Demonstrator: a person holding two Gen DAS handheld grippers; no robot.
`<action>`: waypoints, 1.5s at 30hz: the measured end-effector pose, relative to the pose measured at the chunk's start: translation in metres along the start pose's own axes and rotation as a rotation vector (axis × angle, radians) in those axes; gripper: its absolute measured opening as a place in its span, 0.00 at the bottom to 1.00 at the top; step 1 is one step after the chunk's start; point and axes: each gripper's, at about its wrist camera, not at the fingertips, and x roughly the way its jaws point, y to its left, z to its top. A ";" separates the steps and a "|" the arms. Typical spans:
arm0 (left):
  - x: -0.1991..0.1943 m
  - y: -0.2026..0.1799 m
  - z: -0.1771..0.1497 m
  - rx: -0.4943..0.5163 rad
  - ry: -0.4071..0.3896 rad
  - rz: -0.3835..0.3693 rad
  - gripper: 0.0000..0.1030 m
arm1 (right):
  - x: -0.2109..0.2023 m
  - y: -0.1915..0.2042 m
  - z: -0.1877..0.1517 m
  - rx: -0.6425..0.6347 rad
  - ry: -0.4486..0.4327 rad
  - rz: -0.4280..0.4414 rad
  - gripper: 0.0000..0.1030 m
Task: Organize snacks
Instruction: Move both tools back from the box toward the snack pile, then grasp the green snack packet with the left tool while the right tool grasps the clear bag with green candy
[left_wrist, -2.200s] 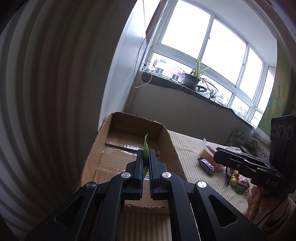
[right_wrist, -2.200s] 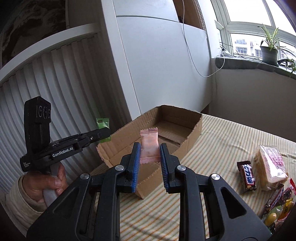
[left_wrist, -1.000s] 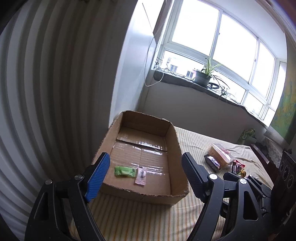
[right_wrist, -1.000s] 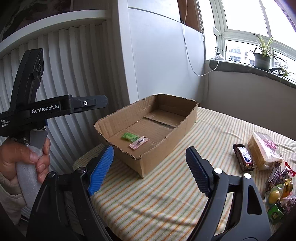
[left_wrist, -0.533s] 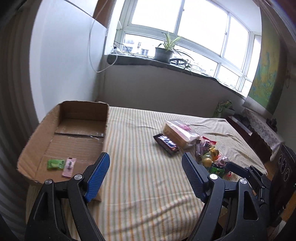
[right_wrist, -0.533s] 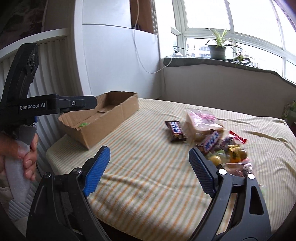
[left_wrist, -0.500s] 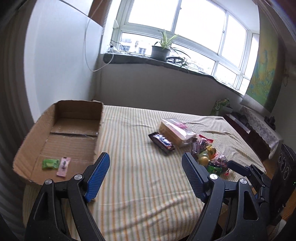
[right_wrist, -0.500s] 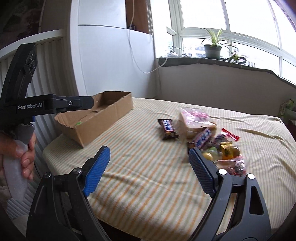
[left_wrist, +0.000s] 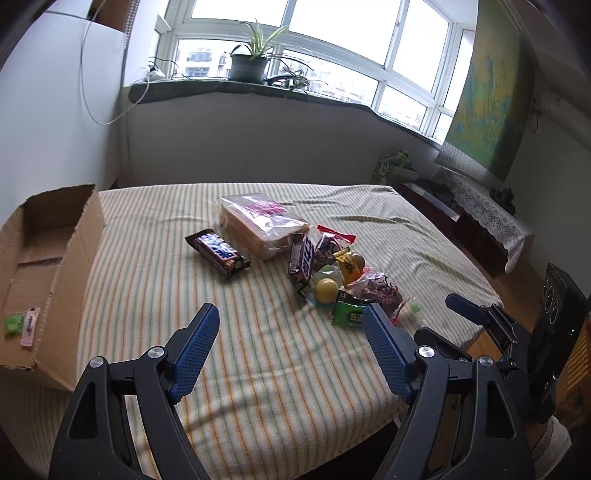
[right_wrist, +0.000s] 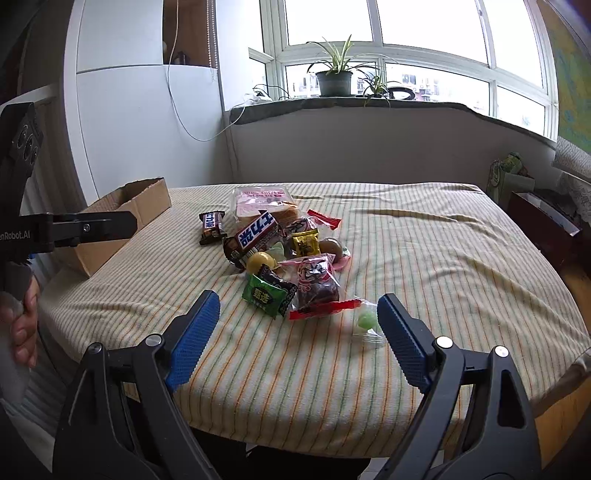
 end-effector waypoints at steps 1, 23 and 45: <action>0.005 -0.004 -0.001 0.001 0.010 -0.012 0.78 | 0.000 -0.003 -0.002 0.003 0.005 -0.006 0.87; 0.092 -0.059 -0.019 0.140 0.113 -0.018 0.76 | 0.025 -0.044 -0.033 -0.035 0.099 -0.036 0.71; 0.089 -0.051 -0.026 0.191 0.093 -0.019 0.28 | 0.037 -0.041 -0.027 -0.097 0.087 -0.032 0.13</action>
